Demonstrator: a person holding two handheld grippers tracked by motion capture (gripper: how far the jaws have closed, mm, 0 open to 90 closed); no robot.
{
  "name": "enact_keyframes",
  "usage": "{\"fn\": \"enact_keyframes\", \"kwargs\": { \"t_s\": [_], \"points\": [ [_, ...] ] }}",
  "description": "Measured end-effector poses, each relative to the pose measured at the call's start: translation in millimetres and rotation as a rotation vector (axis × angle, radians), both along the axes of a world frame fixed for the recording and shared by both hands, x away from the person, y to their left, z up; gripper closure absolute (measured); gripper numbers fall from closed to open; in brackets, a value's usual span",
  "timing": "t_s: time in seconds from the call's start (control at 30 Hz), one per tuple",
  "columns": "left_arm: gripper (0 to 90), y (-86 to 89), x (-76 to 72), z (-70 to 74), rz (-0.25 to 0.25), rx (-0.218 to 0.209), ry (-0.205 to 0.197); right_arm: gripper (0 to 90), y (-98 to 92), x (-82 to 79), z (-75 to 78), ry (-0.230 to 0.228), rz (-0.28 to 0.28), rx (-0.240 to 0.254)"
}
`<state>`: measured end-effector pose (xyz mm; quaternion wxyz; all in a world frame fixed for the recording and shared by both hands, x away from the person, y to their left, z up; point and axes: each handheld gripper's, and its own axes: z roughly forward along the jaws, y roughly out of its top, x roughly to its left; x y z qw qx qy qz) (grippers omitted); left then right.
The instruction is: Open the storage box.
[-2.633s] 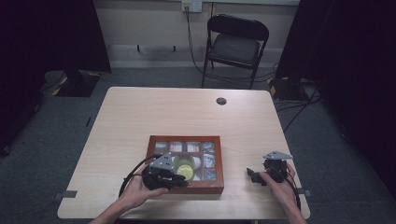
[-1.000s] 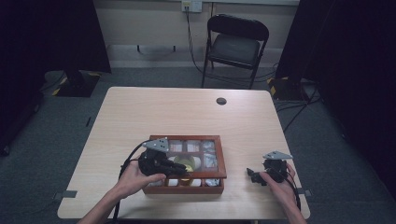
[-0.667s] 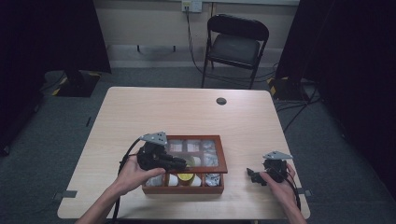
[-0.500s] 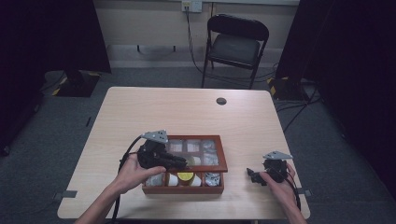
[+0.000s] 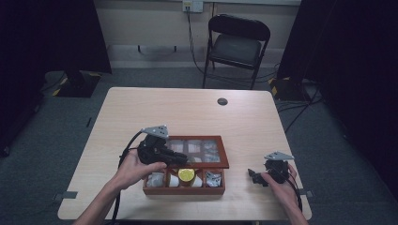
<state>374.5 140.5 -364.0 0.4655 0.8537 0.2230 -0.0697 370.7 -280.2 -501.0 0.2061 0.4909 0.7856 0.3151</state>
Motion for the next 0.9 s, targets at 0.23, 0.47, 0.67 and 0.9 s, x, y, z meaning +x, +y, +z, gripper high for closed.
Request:
{"fn": "enact_keyframes", "kwargs": {
  "t_s": [0.23,0.47,0.67,0.9],
  "points": [
    [80.8,1.5,5.8,6.7,0.02,-0.019,0.018,0.0,-0.1,0.0,0.0,0.0,0.001,-0.001],
    [80.8,4.8,15.1,11.3,0.028,-0.056,0.062,0.0,0.0,0.0,0.0,0.0,0.0,0.0],
    [80.9,4.4,21.3,16.4,0.019,-0.048,0.084,0.0,-0.1,0.0,0.0,0.0,0.001,-0.001],
    [80.9,4.2,30.0,24.3,0.018,-0.04,0.102,0.0,-0.1,0.0,0.0,0.0,0.001,-0.001]
  ]
}}
